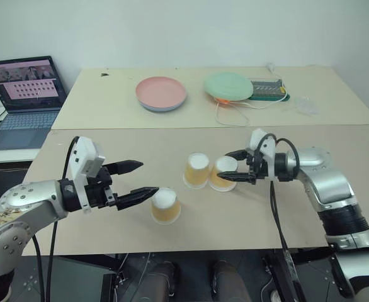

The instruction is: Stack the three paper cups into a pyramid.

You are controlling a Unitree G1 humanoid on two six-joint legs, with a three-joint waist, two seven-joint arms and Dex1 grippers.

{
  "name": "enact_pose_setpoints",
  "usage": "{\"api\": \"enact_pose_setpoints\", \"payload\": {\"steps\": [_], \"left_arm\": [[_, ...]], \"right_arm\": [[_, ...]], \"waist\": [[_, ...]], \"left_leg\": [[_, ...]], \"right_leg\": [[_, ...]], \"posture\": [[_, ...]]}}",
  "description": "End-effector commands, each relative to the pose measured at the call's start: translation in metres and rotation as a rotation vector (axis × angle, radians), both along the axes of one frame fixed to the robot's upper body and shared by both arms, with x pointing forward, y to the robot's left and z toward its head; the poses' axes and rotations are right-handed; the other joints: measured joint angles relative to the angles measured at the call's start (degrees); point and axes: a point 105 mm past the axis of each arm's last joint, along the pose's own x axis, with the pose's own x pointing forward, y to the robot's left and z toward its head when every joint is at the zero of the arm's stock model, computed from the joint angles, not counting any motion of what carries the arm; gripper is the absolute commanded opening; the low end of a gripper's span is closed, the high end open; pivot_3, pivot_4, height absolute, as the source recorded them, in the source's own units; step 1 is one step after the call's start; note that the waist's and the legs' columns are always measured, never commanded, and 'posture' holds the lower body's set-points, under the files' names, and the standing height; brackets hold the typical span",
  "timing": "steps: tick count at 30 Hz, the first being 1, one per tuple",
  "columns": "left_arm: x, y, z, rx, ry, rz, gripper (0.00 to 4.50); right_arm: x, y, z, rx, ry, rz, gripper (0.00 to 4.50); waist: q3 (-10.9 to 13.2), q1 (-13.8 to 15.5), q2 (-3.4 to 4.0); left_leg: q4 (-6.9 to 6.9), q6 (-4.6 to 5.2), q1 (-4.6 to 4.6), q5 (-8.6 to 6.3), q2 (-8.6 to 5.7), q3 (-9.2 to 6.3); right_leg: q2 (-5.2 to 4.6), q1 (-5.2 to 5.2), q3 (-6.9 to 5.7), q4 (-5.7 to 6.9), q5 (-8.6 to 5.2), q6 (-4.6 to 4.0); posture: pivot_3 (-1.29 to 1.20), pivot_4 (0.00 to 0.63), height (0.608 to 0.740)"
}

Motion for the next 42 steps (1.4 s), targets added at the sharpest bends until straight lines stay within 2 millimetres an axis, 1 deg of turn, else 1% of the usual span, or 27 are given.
{"api": "enact_pose_setpoints", "payload": {"steps": [1,3,6,10,14,18,23,25,27,29,32,34,36,39,42], "left_arm": [[-0.002,0.0,0.008,0.013,-0.039,-0.006,4.5],[-0.002,0.0,0.008,0.013,-0.04,-0.007,4.5],[-0.002,0.0,0.009,0.015,-0.042,-0.007,4.5],[-0.002,0.0,0.008,0.016,-0.039,-0.007,4.5],[-0.002,0.001,0.008,0.018,-0.034,-0.008,4.5],[-0.004,0.001,0.001,0.053,-0.023,-0.021,4.5],[-0.011,-0.003,-0.007,0.058,0.011,-0.065,4.5],[-0.012,-0.004,-0.014,0.079,0.026,-0.078,4.5],[-0.012,-0.005,-0.018,0.081,0.039,-0.089,4.5],[-0.013,-0.007,-0.021,0.073,0.053,-0.108,4.5],[-0.013,-0.01,-0.024,0.064,0.072,-0.131,4.5],[-0.01,-0.012,-0.029,0.066,0.084,-0.148,4.5],[-0.006,-0.013,-0.035,0.077,0.09,-0.163,4.5],[-0.003,-0.016,-0.041,0.087,0.094,-0.186,4.5],[0.0,-0.019,-0.042,0.072,0.096,-0.208,4.5]], "right_arm": [[0.004,0.004,0.009,0.005,-0.049,0.006,2.77],[0.004,0.004,0.009,0.005,-0.052,0.005,3.64],[0.004,0.004,0.008,0.003,-0.05,0.005,4.43],[0.004,0.005,0.012,0.018,-0.067,0.012,4.43],[0.004,0.0,0.024,0.037,-0.093,0.0,4.43],[-0.004,-0.005,0.048,0.077,-0.137,0.009,4.43],[-0.026,-0.002,0.08,0.14,-0.191,0.052,4.43],[-0.035,-0.002,0.089,0.173,-0.201,0.046,4.43],[-0.041,-0.004,0.09,0.172,-0.199,0.034,4.43],[-0.05,-0.007,0.084,0.164,-0.179,0.028,4.43],[-0.063,-0.01,0.074,0.149,-0.128,0.026,4.43],[-0.076,-0.014,0.064,0.122,-0.085,0.039,4.43],[-0.082,-0.022,0.054,0.096,-0.044,0.011,4.43],[-0.078,-0.035,0.047,0.08,-0.032,-0.064,4.43],[-0.071,-0.048,0.045,0.067,-0.038,-0.143,4.43]], "waist": [[0.0,0.0,0.0],[0.0,0.0,0.0],[0.0,0.0,0.0],[0.0,0.0,0.0],[0.0,0.0,0.0],[0.0,0.1,0.0],[0.0,0.2,0.0],[0.0,0.1,0.0],[0.0,0.2,0.0],[0.0,0.3,0.0],[0.0,0.6,0.0],[0.0,0.6,0.0],[0.0,0.6,0.0],[0.0,0.4,-0.01],[0.0,0.1,-0.01]], "left_leg": [[0.0,0.0,0.0,0.0,0.0,0.0],[0.0,0.0,0.0,0.0,0.0,0.0],[0.0,0.0,0.0,0.0,0.0,0.0],[0.0,0.0,0.0,0.0,0.0,0.01],[0.0,0.0,0.0,0.0,0.0,0.0],[0.0,0.0,0.0,0.0,0.0,0.0],[-0.01,0.0,-0.01,-0.01,0.0,0.0],[-0.01,0.0,0.0,-0.01,0.03,0.0],[-0.01,0.0,0.0,-0.01,0.04,0.0],[-0.01,0.0,-0.01,-0.01,0.04,0.0],[-0.01,0.05,-0.04,-0.04,0.02,-0.01],[-0.01,0.06,-0.05,-0.04,0.0,0.01],[0.0,0.06,-0.06,-0.04,0.0,0.02],[0.01,0.06,-0.05,-0.04,0.01,0.02],[0.01,0.06,-0.04,-0.04,0.01,0.13]], "right_leg": [[0.0,0.0,0.0,0.0,0.0,0.0],[0.0,0.0,0.0,0.0,0.0,0.0],[0.01,0.0,0.0,0.01,0.0,0.0],[0.01,-0.01,0.01,0.0,0.0,-0.01],[0.01,-0.01,0.0,0.01,0.0,-0.01],[0.01,-0.02,0.01,0.0,0.0,-0.01],[0.0,-0.02,0.01,0.0,0.0,0.0],[-0.01,0.01,0.01,0.0,-0.06,0.09],[-0.04,0.01,0.02,-0.01,-0.18,0.29],[-0.08,0.01,0.02,-0.03,-0.18,0.29],[-0.1,0.02,-0.02,-0.06,-0.18,0.28],[-0.16,0.02,0.02,-0.06,-0.19,0.3],[-0.36,0.02,-0.01,-0.06,-0.23,0.38],[-0.42,0.06,-0.04,-0.06,-0.26,0.42],[-0.46,0.05,-0.02,-0.06,-0.26,0.44]], "posture": [[0.0,0.15,0.718],[0.0,0.15,0.718],[0.0,0.15,0.718],[0.0,0.15,0.718],[0.0,0.15,0.718],[0.0,0.15,0.718],[0.0,0.15,0.718],[0.0,0.15,0.718],[0.0,0.15,0.718],[0.0,0.15,0.718],[0.0,0.15,0.718],[0.0,0.15,0.718],[0.0,0.15,0.718],[0.0,0.15,0.718],[0.0,0.15,0.718]]}}
